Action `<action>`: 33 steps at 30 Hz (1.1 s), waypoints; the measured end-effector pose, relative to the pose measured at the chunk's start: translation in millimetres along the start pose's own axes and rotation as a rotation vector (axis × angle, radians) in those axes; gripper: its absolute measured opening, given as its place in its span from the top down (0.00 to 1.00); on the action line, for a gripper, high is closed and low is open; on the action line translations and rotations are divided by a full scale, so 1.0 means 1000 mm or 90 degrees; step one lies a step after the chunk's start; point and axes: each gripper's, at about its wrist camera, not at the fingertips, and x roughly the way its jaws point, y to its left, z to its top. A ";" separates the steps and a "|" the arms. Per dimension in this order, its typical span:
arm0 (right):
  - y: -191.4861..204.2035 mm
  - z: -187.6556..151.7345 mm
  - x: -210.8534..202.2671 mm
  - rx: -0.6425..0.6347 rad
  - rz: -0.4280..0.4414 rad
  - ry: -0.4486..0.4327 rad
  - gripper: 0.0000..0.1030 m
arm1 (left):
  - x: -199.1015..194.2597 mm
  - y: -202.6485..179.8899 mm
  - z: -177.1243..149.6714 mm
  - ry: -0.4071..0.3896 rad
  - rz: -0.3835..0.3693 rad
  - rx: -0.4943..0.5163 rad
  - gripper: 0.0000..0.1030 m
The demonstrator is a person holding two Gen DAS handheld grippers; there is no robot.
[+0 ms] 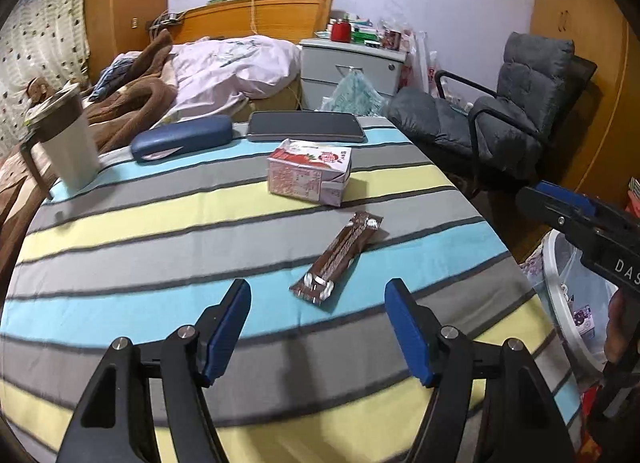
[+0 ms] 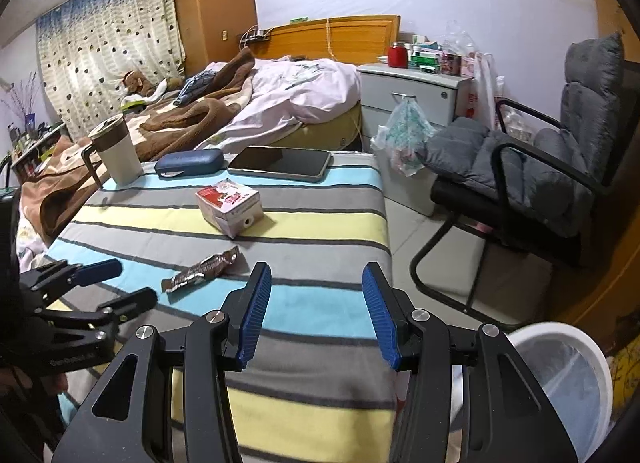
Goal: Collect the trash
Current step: 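Move both tools back over the bed toward the chocolate bar and juice carton, then grasp the brown chocolate bar wrapper upright with the left tool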
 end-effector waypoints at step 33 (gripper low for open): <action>0.028 0.030 0.066 -0.071 0.091 0.050 0.52 | 0.036 0.033 0.011 0.056 -0.026 -0.005 0.80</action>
